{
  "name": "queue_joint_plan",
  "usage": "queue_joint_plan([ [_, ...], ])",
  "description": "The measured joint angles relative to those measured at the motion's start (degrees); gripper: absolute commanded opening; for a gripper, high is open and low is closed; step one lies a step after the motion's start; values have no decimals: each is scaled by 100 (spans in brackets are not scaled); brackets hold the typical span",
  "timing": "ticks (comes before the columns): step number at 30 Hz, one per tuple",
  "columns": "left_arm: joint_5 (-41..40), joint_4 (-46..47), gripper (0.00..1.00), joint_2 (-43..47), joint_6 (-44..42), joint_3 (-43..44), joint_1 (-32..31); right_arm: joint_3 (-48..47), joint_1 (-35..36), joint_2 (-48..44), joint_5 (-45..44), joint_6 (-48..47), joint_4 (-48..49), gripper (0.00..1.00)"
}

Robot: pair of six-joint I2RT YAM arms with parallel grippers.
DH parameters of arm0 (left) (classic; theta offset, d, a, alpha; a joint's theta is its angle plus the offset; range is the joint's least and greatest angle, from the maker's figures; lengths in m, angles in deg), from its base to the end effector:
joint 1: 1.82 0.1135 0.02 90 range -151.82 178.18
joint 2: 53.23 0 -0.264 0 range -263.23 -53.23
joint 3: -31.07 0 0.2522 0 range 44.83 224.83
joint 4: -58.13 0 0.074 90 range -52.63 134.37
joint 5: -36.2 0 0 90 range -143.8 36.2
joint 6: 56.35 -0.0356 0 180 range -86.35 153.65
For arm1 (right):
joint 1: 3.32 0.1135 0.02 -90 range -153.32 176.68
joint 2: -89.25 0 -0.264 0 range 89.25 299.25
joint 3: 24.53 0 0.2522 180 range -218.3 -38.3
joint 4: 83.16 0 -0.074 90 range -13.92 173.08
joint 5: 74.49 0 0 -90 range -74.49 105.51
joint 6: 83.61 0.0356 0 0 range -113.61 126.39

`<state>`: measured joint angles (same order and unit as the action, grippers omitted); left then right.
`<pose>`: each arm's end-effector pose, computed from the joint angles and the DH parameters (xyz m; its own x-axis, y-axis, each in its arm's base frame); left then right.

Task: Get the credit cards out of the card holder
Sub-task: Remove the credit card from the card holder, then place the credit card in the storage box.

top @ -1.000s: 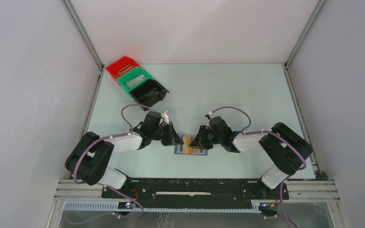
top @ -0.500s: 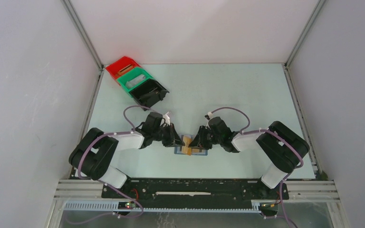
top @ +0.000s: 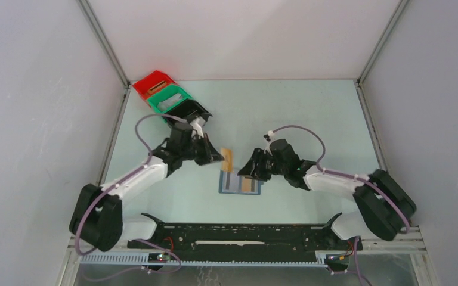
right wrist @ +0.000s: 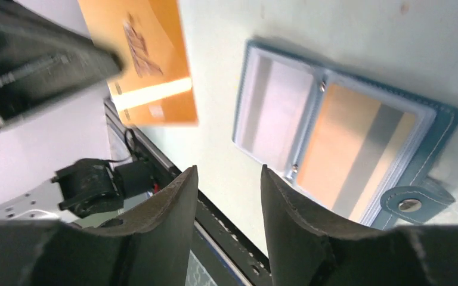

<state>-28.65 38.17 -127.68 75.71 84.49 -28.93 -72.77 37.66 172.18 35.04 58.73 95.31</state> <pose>0.2288 -0.1341 0.2077 -0.9011 -0.2199 -0.3737 0.1271 0.6899 -0.7126 0.2048 0.1937 0.1684 -0.9230 0.1865 -0.3365 -0.1489 0.6334 0.7594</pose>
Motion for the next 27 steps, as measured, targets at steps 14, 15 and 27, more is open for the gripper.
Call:
queue_joint_plan([
  [14, -3493, -2035, 0, -103, 1185, 3423, 1858, -229, -601, -1565, -581, -721, -1832, 53],
  [15, -3869, -2092, 0, -273, 1423, 3729, 1882, -229, -605, -1580, -599, -752, -1917, 53],
  [27, -6677, -1008, 0, -2044, 4050, 4675, 1982, -227, -761, -1434, -697, -857, -2269, 53],
])
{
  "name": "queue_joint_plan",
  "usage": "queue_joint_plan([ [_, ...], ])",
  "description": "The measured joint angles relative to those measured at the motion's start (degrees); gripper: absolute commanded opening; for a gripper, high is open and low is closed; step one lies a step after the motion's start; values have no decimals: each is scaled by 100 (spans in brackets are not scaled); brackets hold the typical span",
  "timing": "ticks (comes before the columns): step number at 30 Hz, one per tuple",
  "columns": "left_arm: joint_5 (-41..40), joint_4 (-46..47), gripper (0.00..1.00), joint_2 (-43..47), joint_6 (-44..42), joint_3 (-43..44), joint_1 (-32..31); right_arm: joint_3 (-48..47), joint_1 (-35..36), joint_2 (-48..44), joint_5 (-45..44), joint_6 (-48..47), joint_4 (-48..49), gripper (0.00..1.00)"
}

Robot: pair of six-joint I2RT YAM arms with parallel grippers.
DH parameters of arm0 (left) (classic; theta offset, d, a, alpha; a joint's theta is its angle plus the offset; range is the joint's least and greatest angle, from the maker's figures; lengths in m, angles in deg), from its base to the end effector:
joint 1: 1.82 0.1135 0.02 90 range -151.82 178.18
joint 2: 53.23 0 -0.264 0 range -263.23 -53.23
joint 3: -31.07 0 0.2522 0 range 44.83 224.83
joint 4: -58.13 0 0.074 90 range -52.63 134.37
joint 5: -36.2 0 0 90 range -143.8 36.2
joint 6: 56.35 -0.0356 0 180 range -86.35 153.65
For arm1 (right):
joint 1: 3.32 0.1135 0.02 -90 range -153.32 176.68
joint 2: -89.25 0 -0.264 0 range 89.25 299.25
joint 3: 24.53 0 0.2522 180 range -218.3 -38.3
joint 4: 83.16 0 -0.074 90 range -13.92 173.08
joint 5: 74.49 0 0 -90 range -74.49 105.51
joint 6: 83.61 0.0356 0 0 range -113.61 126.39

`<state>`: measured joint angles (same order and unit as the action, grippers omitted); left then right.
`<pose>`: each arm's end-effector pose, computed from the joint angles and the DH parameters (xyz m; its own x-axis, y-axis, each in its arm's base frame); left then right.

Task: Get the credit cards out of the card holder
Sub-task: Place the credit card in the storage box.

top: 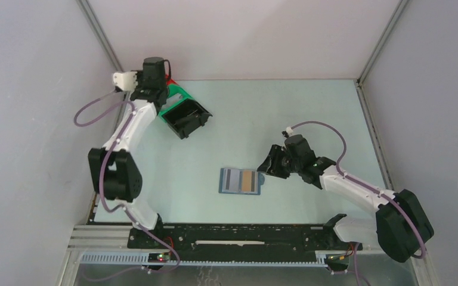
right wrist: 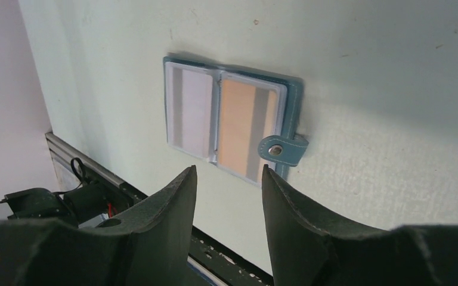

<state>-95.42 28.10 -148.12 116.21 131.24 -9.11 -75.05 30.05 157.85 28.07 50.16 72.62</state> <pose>0.3849 -0.0254 0.3576 0.4454 -0.8043 -0.3933 -0.4770 0.1586 -0.8645 0.1994 0.1406 0.2078 -0.8702 0.2354 -0.4329 -0.0959 0.7808 0.6173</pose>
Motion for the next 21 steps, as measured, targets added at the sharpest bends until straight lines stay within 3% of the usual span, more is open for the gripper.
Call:
queue_joint_plan([
  [8, -520, 560, 0, -1523, 909, 1445, 136, 0, -149, 433, 155, 24, 2, 53],
  [13, -492, 431, 0, -2413, 1672, 2245, 363, -2, -214, 535, 168, 26, 4, 52],
  [21, -225, -72, 0, -3300, 2505, 2774, 616, 0, -345, 898, 321, 39, 140, 52],
])
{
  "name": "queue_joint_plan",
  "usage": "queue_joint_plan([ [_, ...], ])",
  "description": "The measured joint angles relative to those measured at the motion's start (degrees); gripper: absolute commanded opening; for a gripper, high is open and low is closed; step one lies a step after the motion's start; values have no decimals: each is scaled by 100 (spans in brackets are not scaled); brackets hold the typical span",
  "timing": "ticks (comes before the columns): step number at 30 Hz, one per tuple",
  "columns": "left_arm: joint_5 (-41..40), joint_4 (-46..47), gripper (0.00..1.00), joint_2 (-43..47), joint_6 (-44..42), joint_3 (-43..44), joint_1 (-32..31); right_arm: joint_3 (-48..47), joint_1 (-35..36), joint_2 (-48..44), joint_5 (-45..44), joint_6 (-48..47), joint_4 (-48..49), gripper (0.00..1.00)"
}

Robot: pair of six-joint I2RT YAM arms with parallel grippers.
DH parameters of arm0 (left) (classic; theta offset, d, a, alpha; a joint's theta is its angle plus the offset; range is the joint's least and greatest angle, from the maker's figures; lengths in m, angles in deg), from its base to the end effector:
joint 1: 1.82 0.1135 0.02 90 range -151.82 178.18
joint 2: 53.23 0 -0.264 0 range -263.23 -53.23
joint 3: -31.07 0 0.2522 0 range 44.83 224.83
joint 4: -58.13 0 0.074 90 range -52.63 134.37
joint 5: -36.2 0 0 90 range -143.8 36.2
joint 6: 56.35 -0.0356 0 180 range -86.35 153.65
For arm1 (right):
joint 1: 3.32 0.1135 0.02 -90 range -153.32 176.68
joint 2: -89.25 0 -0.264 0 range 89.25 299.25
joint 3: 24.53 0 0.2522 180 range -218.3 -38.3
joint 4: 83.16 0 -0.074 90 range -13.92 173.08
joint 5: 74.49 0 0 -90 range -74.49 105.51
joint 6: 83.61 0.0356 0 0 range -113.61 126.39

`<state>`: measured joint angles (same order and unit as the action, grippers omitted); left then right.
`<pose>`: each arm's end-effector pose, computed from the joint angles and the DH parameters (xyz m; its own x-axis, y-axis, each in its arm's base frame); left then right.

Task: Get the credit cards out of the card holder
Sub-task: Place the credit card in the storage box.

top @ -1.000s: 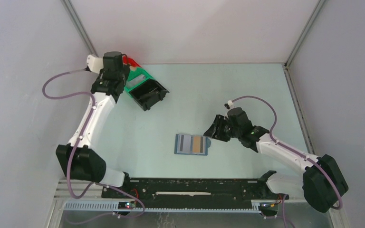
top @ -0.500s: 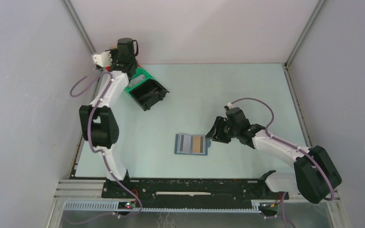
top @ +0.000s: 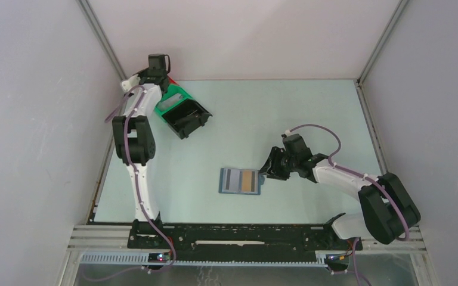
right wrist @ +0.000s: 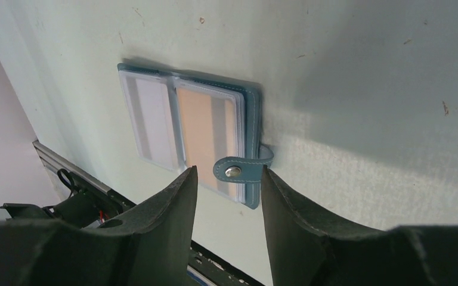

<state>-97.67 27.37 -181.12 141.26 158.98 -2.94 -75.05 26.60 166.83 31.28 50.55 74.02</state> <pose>0.5204 0.0145 0.2710 0.7088 -0.7011 -0.0776 -0.3112 -0.2121 -0.9264 0.2184 0.1369 0.1738 -0.9156 0.2466 -0.3175 0.0085 0.8014 0.5980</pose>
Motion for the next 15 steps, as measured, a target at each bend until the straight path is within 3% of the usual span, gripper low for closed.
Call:
queue_joint_plan([
  [15, 74, -260, 0, -894, 778, 737, 409, 0, -59, 238, 177, 9, 149, 52],
])
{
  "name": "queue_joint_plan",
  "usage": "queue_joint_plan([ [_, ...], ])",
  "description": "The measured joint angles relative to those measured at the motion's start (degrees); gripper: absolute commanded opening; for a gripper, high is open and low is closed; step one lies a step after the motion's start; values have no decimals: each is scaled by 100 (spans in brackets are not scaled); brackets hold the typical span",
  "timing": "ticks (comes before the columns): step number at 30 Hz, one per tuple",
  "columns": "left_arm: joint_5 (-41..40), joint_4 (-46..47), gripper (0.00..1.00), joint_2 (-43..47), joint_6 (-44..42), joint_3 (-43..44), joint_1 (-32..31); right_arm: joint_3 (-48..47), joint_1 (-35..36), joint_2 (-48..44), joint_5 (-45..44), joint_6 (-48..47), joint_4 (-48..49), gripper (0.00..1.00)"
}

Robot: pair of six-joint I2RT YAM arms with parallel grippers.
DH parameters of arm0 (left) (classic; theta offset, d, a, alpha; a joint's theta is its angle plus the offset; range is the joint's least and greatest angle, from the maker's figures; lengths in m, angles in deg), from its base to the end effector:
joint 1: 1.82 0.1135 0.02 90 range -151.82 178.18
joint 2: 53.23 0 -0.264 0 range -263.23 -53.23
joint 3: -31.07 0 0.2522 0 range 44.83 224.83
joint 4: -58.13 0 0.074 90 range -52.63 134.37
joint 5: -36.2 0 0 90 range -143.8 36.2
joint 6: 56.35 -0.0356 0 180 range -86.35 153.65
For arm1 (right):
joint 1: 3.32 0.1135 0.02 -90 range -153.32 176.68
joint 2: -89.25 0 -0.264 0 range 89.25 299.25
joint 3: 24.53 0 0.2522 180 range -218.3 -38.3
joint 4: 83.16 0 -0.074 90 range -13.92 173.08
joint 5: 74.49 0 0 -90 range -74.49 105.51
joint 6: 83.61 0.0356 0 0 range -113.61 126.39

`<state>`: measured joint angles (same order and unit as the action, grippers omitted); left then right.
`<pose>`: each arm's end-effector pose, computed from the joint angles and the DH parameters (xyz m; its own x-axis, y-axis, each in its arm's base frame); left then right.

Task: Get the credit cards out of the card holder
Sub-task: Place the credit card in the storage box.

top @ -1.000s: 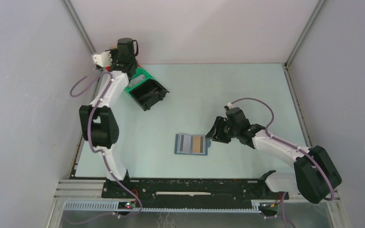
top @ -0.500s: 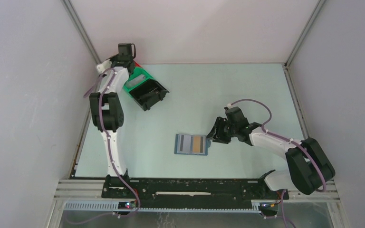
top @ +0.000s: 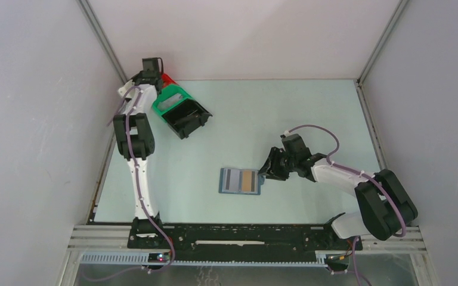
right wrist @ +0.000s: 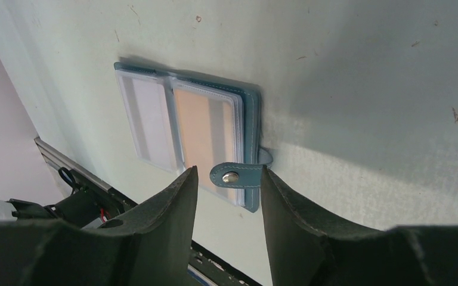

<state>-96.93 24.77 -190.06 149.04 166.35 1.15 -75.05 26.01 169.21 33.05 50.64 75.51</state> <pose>0.5446 0.0526 0.2301 0.7850 -0.6195 -0.0018 -0.2600 -0.3268 -0.9086 0.2231 0.1376 0.1659 -0.9256 0.2431 -0.2901 0.0176 0.7933 0.6085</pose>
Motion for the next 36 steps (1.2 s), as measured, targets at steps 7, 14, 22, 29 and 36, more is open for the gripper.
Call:
queue_joint_plan([
  [7, 160, -26, 0, -520, 240, 413, 87, -2, -7, 184, 105, 31, 66, 51],
  [14, 212, -17, 0, -656, 319, 463, 87, -2, -11, 330, 177, 101, 157, 51],
  [22, 308, 232, 0, -1036, 282, 852, 87, -72, -24, 496, 247, 92, 188, 50],
  [29, 286, 363, 27, -1123, 107, 870, 87, -83, -42, 535, 297, 94, 260, 50],
  [36, 273, 839, 48, -1123, -267, 852, 87, -83, -44, 573, 339, 96, 286, 50],
])
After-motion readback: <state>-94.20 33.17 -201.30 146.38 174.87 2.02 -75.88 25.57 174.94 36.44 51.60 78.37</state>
